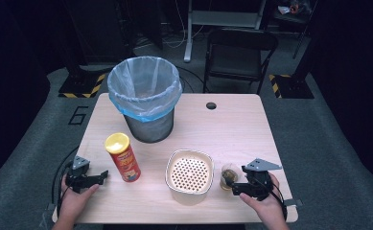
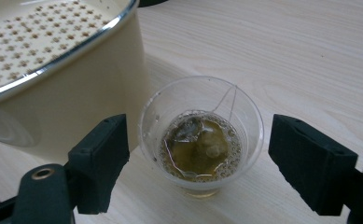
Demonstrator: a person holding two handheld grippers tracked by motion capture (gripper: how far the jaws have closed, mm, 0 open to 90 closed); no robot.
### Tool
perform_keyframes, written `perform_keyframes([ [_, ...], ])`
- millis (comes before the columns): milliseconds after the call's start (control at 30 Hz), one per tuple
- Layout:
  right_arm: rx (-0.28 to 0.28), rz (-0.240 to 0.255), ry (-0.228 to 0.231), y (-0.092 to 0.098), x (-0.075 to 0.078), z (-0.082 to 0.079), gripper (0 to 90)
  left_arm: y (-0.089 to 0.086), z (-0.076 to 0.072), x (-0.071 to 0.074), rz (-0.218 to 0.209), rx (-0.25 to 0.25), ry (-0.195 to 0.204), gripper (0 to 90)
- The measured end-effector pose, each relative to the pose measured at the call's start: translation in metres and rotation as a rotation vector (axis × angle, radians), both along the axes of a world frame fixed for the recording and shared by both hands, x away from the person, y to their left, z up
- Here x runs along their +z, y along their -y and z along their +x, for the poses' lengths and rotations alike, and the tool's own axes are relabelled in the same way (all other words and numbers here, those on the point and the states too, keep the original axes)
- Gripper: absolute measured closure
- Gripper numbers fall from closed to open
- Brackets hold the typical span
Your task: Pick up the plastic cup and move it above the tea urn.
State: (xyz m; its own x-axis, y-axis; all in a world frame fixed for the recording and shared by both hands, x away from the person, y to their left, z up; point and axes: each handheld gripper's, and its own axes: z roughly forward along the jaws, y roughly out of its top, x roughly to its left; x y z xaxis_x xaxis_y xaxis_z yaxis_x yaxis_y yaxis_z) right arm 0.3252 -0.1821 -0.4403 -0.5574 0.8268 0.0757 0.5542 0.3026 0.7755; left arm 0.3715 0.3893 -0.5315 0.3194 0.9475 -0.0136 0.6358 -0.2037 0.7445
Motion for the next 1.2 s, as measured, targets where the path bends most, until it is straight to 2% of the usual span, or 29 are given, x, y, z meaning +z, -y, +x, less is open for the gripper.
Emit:
perform_keyframes([
  [333, -0.003, -0.026, -0.007, -0.01, -0.024, 0.005, 21.0, 0.0, 0.0, 0.0, 0.0, 0.0, 0.0, 12.0],
  [467, 0.0, -0.043, -0.004, -0.013, -0.03, 0.006, 21.0, 0.0, 0.0, 0.0, 0.001, 0.0, 0.0, 11.9],
  [500, 0.0, -0.061, 0.004, -0.014, -0.032, 0.007, 22.0, 0.0, 0.0, 0.0, 0.0, 0.0, 0.0, 12.0],
  [767, -0.017, -0.062, 0.007, -0.019, -0.039, 0.011, 24.0, 0.0, 0.0, 0.0, 0.0, 0.0, 0.0, 11.9],
  [933, -0.009, -0.056, 0.028, -0.022, -0.039, 0.014, 26.5, 0.0, 0.0, 0.0, 0.0, 0.0, 0.0, 12.0],
  [1200, 0.004, -0.076, 0.077, -0.022, -0.041, 0.015, 28.6, 0.0, 0.0, 0.0, 0.0, 0.0, 0.0, 12.0],
])
